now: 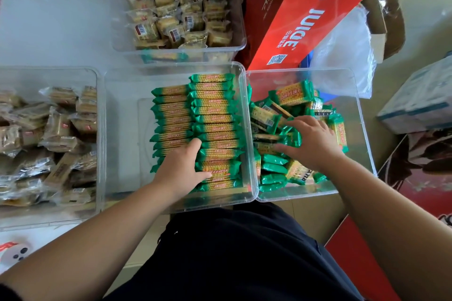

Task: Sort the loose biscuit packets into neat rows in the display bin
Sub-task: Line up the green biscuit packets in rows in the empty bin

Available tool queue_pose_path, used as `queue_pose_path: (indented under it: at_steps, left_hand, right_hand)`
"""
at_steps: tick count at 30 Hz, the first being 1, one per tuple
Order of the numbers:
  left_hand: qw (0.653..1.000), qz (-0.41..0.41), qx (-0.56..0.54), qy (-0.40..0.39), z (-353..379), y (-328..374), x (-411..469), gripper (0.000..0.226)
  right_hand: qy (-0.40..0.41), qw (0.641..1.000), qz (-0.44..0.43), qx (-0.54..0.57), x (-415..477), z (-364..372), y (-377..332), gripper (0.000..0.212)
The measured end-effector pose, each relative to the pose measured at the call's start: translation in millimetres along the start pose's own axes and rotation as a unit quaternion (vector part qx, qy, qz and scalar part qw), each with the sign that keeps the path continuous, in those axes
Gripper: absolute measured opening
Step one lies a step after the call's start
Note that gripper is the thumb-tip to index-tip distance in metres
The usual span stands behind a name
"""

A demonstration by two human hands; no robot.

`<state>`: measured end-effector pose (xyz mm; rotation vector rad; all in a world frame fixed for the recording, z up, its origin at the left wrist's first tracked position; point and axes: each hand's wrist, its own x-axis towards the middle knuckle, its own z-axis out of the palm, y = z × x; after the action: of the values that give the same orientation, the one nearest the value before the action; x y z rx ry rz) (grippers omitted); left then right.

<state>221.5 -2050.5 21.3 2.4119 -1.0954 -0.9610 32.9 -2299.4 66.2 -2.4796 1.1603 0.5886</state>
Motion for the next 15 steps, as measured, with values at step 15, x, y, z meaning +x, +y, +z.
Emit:
queue_pose_path:
  at_steps: [15]
  left_hand:
    - [0.965, 0.189, 0.110, 0.147, 5.4, -8.3, 4.3, 0.058]
  right_hand:
    - [0.025, 0.979, -0.178, -0.093, -2.8, 26.6, -1.2, 0.089]
